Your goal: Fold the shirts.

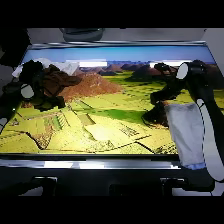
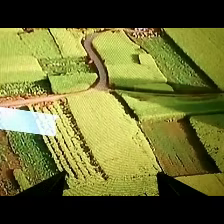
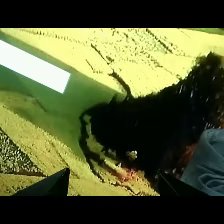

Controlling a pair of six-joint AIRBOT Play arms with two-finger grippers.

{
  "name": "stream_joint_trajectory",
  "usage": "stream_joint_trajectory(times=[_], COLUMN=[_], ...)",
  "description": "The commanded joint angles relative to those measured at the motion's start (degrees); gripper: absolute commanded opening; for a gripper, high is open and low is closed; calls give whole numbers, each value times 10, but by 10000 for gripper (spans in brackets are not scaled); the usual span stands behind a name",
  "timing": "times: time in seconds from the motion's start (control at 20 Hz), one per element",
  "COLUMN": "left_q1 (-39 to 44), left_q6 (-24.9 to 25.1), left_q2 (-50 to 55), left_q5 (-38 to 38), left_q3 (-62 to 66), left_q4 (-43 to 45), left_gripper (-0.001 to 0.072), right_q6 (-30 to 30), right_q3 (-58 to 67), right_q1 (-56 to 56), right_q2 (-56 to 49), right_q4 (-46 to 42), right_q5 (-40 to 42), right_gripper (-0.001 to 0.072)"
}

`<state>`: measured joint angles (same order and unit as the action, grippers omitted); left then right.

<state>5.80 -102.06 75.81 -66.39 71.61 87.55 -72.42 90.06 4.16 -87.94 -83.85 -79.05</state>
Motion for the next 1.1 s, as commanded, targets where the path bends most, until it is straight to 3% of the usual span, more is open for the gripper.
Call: stream_joint_trajectory(times=[0.0, 0.15, 0.25, 0.35, 0.45, 0.6, 0.7, 0.9, 1.05], left_q1=[0, 0, -5, -35, -104, -206, -246, -261, -246], left_q6=[0, -5, -5, -3, 5, -64, -91, -74, 15], left_q2=[0, 6, 15, 54, 155, 335, 402, 418, 436], left_q5=[31, 61, 131, 156, 97, -58, -118, -24, 80], left_q3=[0, 0, 7, 70, 222, 445, 485, 393, 384], left_q4=[1, -9, -17, -25, -77, -177, -190, -209, -313], left_gripper=[646, 660, 700, 699, 699, 698, 698, 720, 720], right_q6=[0, 0, 3, 9, 9, 9, 11, 13, 23], right_q3=[0, 0, 0, 0, 0, 0, 0, 0, 0], right_q1=[0, 0, 0, 0, 0, 0, 0, 0, 0], right_q2=[0, 0, -1, -1, -1, -1, -1, -1, -1], right_q4=[-24, -24, -30, -30, -26, -11, -5, -5, -5], right_q5=[12, 12, 34, 65, 83, 76, 54, 42, 44], right_gripper=[636, 643, 664, 664, 667, 666, 665, 662, 662])
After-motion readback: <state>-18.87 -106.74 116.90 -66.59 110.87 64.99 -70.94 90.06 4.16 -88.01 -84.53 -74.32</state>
